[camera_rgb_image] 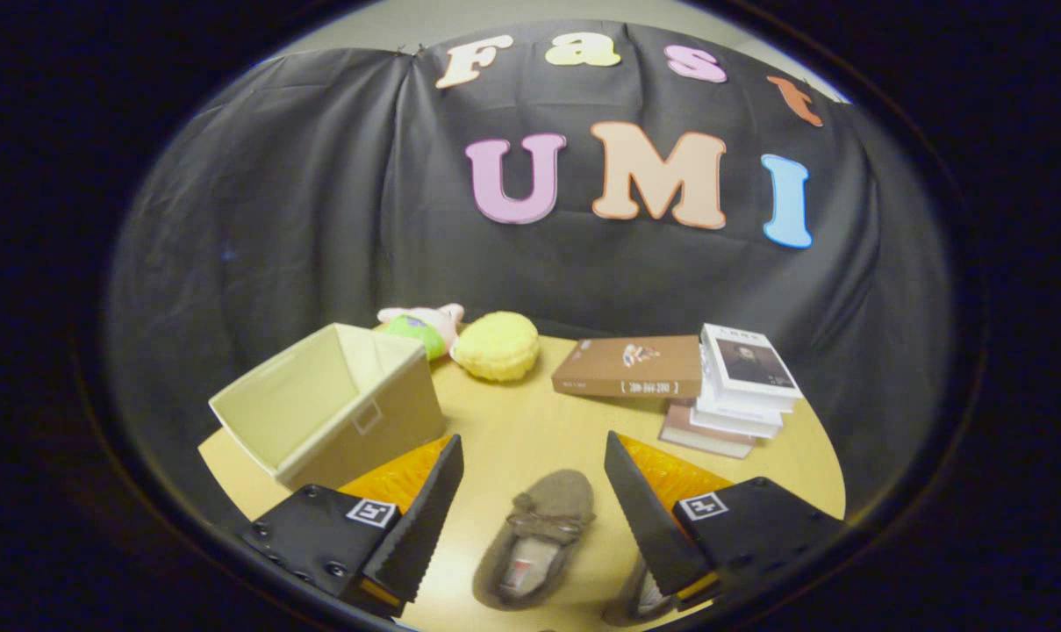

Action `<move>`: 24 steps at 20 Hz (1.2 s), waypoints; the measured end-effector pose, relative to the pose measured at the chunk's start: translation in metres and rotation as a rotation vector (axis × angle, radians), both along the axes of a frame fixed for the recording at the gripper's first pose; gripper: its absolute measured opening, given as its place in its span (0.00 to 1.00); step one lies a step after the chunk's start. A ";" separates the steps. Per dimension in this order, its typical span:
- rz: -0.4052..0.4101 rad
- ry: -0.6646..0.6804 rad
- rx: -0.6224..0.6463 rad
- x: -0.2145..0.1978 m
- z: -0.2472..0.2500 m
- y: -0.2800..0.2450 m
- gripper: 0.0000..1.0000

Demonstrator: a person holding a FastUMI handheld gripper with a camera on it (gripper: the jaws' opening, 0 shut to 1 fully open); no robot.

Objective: Open the storage box then place both shoes into the box .Put the left shoe in first, then the right shoe, with the right side of both shoes facing outward in a uniform manner.

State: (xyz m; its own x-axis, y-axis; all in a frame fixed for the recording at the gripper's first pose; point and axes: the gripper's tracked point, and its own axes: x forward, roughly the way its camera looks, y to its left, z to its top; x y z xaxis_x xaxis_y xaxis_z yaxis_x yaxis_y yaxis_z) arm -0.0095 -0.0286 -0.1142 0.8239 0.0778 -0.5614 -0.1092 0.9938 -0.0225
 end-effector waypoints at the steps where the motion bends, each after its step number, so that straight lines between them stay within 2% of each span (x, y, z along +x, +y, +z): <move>1: -0.001 0.037 -0.004 -0.004 -0.014 -0.008 1.00; 8: 0.005 0.238 0.000 -0.033 -0.102 -0.033 1.00; 12: 0.012 0.345 0.022 -0.048 -0.133 -0.035 1.00; 17: 0.036 0.440 0.072 -0.062 -0.150 -0.027 0.53; 20: -0.006 0.446 0.068 -0.060 -0.151 -0.037 0.25; 22: -0.042 0.484 0.147 -0.064 -0.151 -0.030 0.06; 24: -0.082 0.493 0.162 -0.061 -0.146 -0.033 0.05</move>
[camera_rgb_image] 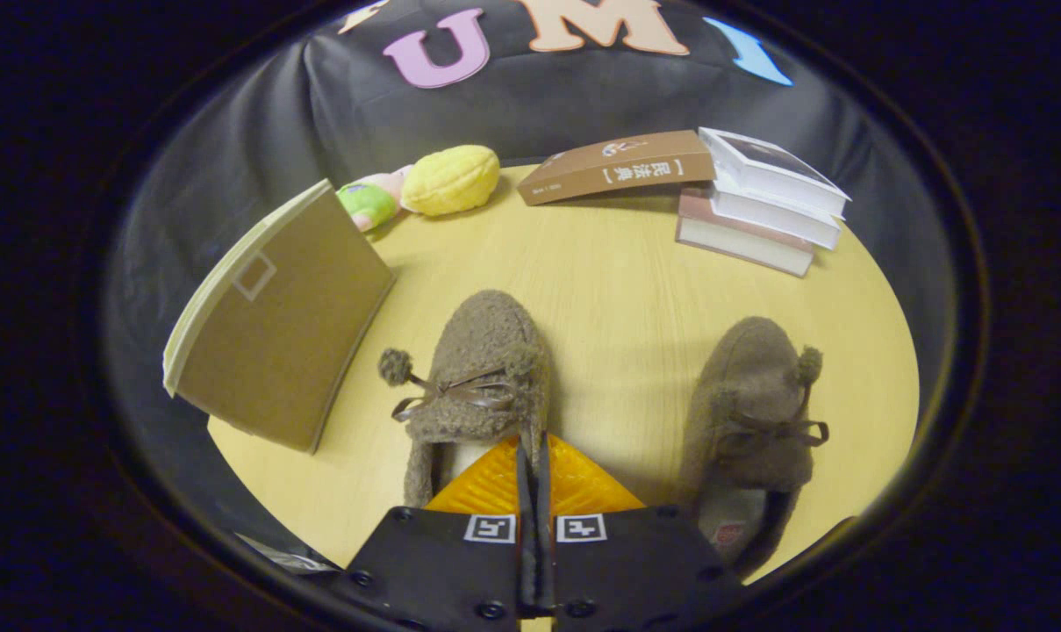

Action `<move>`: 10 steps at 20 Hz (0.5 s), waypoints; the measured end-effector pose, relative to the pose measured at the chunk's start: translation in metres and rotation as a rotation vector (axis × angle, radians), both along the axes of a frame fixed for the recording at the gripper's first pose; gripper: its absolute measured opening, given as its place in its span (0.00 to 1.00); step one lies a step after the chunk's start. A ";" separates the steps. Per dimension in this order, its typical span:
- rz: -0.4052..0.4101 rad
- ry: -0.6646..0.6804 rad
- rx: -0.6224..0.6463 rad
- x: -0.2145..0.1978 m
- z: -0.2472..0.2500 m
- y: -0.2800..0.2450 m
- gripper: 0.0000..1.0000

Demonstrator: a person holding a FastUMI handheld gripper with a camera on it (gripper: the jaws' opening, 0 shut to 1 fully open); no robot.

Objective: Open the storage box then place both shoes into the box .Put the left shoe in first, then the right shoe, with the right side of both shoes facing outward in a uniform manner.

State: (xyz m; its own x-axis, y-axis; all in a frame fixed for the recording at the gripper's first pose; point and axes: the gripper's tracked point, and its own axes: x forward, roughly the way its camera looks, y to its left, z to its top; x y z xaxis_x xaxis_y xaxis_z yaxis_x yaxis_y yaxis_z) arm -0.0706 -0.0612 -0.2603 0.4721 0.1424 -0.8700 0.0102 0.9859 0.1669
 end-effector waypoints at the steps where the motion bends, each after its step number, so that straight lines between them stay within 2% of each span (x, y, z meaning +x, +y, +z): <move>1: -0.014 -0.002 0.007 0.001 0.005 0.001 0.04; 10: -0.178 -0.050 0.097 0.028 0.065 0.020 0.03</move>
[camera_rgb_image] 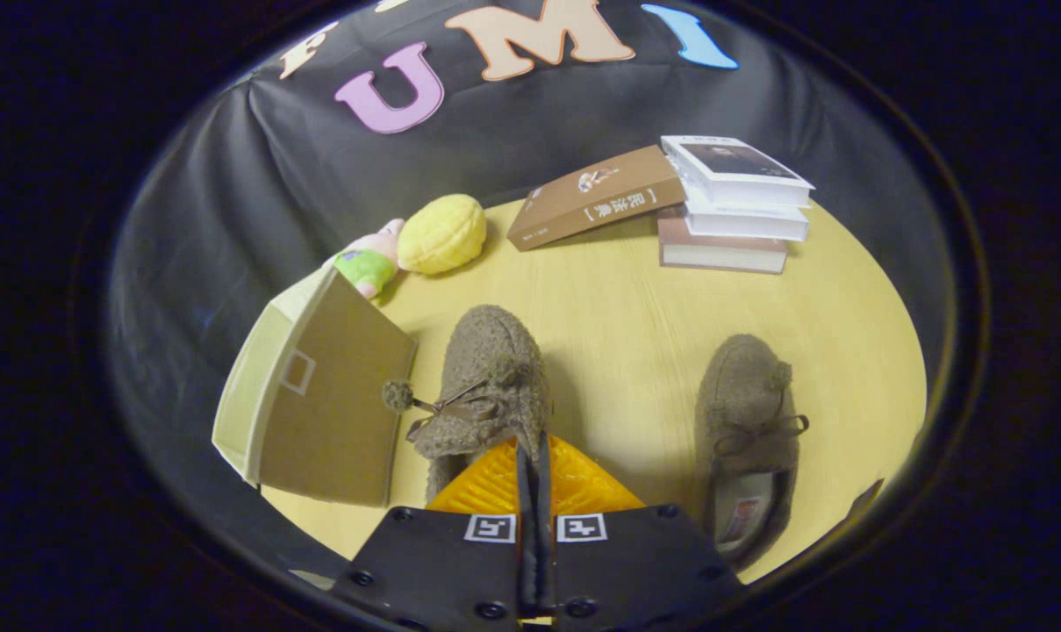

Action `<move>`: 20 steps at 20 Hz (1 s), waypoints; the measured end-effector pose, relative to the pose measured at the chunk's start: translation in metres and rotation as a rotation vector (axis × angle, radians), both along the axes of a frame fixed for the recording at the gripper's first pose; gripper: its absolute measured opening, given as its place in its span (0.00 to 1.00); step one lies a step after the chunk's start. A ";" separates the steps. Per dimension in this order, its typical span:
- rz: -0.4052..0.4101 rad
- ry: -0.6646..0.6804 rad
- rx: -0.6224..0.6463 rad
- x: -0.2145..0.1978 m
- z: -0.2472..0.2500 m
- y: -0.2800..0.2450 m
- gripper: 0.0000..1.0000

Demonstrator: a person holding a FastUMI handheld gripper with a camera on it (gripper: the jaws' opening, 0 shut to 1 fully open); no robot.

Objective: Open the storage box then place both shoes into the box .Put the left shoe in first, then the right shoe, with the right side of both shoes facing outward in a uniform manner.

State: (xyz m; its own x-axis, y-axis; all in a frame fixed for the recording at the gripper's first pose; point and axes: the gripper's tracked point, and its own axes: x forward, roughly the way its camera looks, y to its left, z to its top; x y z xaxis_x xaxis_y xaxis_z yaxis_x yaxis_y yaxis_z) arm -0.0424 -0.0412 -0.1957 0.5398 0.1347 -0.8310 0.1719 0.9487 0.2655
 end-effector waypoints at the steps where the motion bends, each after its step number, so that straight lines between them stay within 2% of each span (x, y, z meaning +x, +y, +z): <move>1: -0.011 -0.011 -0.003 0.003 0.007 0.004 0.03; 5: -0.049 -0.067 0.037 0.025 0.046 0.032 0.03; 13: 0.016 -0.181 0.070 0.069 0.119 0.118 0.03; 20: 0.079 -0.162 0.106 0.083 0.118 0.204 0.03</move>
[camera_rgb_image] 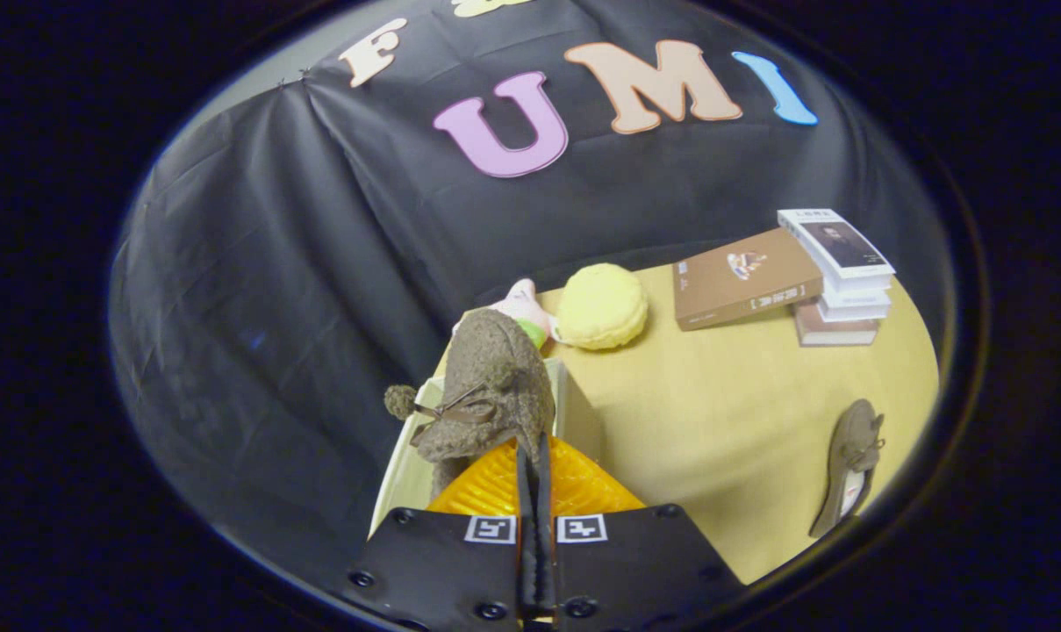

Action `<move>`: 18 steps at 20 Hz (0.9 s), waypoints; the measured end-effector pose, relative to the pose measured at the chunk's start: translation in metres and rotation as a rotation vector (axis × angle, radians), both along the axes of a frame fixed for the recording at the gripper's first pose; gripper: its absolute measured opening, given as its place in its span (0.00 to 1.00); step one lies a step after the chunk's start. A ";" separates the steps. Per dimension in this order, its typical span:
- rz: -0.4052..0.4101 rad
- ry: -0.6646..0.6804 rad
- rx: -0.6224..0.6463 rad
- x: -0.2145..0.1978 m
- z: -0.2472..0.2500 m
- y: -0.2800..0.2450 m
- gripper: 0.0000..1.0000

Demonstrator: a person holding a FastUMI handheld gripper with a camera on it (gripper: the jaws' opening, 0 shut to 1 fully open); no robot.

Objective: Open the storage box then place both shoes into the box .Put the left shoe in first, then the right shoe, with the right side of both shoes facing outward in a uniform manner.

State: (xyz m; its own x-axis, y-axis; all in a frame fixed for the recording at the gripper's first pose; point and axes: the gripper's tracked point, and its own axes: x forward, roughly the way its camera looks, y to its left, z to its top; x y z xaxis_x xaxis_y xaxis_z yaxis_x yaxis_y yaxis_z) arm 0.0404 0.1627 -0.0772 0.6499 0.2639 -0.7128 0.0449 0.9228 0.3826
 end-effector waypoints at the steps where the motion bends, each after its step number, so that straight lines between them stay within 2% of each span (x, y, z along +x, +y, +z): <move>1: 0.014 0.012 -0.001 0.000 -0.005 0.012 0.03; 5: 0.029 0.070 -0.016 -0.007 -0.032 0.049 0.04; 14: -0.036 0.241 -0.021 -0.015 -0.107 0.093 0.04; 18: -0.010 0.297 -0.051 -0.021 -0.133 0.107 0.04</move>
State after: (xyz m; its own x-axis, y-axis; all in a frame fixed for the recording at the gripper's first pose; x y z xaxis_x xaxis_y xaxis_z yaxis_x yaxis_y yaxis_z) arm 0.0197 0.2695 -0.2100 0.4129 0.2173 -0.8845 0.1570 0.9396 0.3042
